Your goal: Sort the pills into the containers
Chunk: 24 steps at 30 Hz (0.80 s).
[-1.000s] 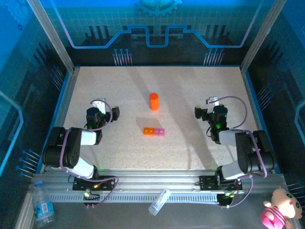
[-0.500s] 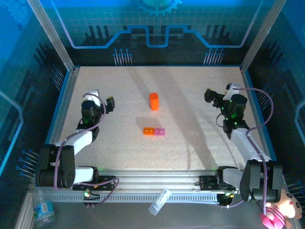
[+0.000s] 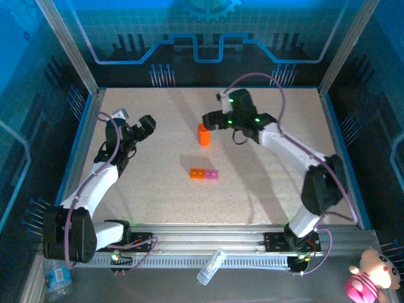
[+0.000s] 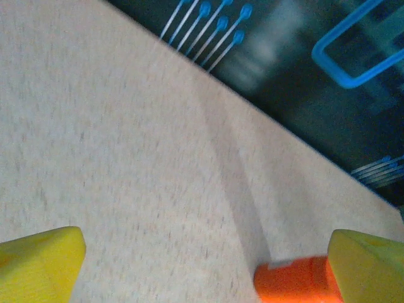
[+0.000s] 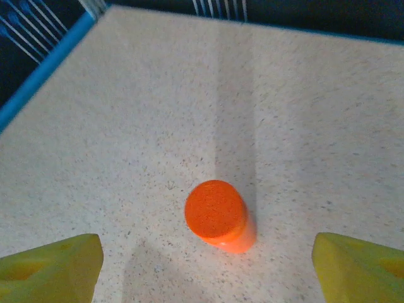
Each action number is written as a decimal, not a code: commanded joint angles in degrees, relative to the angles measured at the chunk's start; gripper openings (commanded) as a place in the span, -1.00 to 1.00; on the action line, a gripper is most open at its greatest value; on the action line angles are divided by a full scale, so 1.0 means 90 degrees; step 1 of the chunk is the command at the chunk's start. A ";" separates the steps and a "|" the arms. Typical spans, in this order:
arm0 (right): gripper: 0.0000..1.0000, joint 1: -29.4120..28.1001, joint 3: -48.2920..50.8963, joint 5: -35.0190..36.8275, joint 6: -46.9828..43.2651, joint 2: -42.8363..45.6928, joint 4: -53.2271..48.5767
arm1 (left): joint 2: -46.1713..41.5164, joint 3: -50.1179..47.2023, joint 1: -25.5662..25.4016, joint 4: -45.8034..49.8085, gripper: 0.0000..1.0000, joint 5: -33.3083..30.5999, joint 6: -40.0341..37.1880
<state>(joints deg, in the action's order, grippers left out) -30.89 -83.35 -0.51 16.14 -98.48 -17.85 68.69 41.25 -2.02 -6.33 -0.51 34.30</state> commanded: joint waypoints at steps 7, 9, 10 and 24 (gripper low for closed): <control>0.80 -0.0714 -0.2460 0.1555 -0.0508 -0.2277 -0.2429 | -0.0228 -0.0202 -0.0141 0.0393 0.98 0.0459 0.0505; 0.80 -0.0727 -0.2660 0.1688 -0.0501 -0.2503 -0.2544 | -0.0220 -0.0163 -0.0156 0.0395 0.98 0.0479 0.0500; 0.80 -0.0727 -0.2694 0.1724 -0.0504 -0.2575 -0.2551 | -0.0204 -0.0155 -0.0157 0.0397 0.98 0.0496 0.0515; 0.59 -0.0524 -0.2828 0.1316 -0.0301 -0.3090 -0.2332 | -0.0094 -0.0112 -0.0166 0.0303 0.98 0.0671 0.0506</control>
<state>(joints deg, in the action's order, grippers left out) -36.64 -106.63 13.19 12.62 -124.62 -38.94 68.01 38.96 -3.18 -3.27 4.01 37.65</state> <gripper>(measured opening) 0.806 0.989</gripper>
